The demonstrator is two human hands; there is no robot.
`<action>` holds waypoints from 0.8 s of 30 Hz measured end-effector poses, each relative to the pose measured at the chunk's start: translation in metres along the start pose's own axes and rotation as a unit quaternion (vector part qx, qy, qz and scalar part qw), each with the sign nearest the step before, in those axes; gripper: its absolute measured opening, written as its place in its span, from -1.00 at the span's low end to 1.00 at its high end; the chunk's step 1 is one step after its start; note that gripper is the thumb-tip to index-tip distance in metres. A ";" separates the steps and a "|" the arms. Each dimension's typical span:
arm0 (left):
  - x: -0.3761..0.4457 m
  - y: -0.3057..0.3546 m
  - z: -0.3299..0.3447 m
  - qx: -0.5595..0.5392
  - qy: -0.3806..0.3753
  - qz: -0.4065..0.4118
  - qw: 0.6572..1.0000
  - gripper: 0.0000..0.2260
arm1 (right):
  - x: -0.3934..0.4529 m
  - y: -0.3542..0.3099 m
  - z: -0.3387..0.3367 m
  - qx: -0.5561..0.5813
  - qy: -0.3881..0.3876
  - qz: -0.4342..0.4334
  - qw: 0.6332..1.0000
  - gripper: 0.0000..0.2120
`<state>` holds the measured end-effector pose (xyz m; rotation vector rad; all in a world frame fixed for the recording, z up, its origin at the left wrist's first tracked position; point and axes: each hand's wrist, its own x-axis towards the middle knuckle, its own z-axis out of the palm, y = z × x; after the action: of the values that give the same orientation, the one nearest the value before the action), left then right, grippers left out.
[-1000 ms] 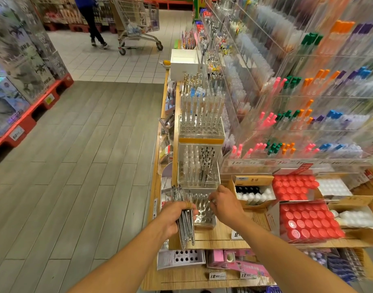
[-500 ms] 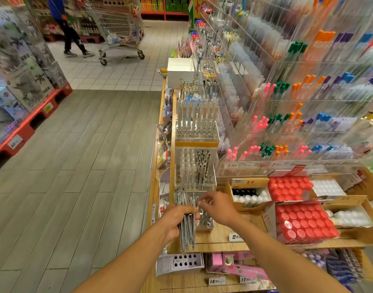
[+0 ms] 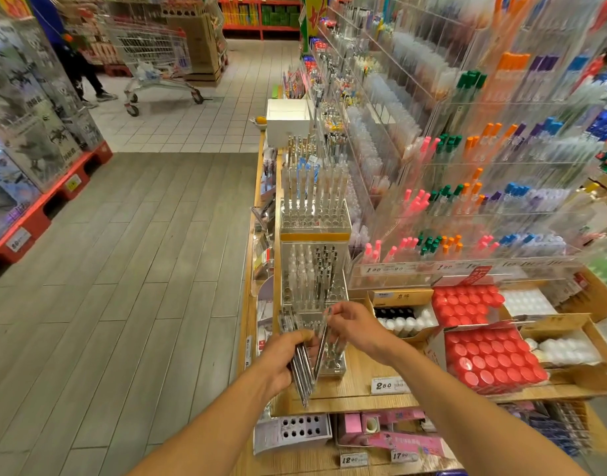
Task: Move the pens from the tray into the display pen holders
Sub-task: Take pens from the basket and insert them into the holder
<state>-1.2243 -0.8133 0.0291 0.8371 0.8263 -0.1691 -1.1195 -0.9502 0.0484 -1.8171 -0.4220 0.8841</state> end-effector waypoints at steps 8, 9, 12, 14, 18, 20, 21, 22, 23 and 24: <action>-0.001 0.005 -0.019 -0.022 0.024 -0.003 0.999 -0.85 | 0.006 0.018 -0.020 -0.243 0.102 -0.099 0.960 -0.89; -0.001 0.005 -0.020 -0.023 0.026 -0.003 0.999 -0.84 | 0.006 0.024 -0.019 -0.270 0.097 -0.103 0.952 -0.88; 0.000 0.005 -0.020 -0.025 0.024 -0.005 0.999 -0.83 | 0.008 0.043 -0.016 -0.327 0.083 -0.115 0.934 -0.87; 0.000 0.005 -0.021 -0.023 0.020 -0.009 0.999 -0.82 | 0.008 0.051 -0.015 -0.348 0.079 -0.116 0.927 -0.87; 0.000 0.005 -0.023 -0.019 0.015 -0.014 1.000 -0.82 | 0.011 0.055 -0.012 -0.405 0.074 -0.130 0.902 -0.88; 0.000 0.005 -0.024 -0.023 0.011 -0.016 1.000 -0.82 | 0.012 0.055 -0.011 -0.410 0.083 -0.137 0.898 -0.89; 0.000 0.004 -0.024 -0.025 0.009 -0.015 1.000 -0.83 | 0.012 0.055 -0.011 -0.404 0.090 -0.138 0.900 -0.89; 0.001 0.004 -0.024 -0.027 0.007 -0.014 1.000 -0.83 | 0.012 0.055 -0.011 -0.397 0.097 -0.138 0.902 -0.89; 0.001 0.004 -0.024 -0.026 0.007 -0.013 1.000 -0.84 | 0.012 0.055 -0.012 -0.392 0.103 -0.136 0.904 -0.90; 0.001 0.004 -0.024 -0.025 0.009 -0.012 1.000 -0.85 | 0.013 0.055 -0.012 -0.392 0.105 -0.134 0.904 -0.89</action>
<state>-1.2361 -0.7932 0.0210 0.7841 0.8532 -0.1616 -1.1084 -0.9727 -0.0035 -2.4679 -0.9617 0.3178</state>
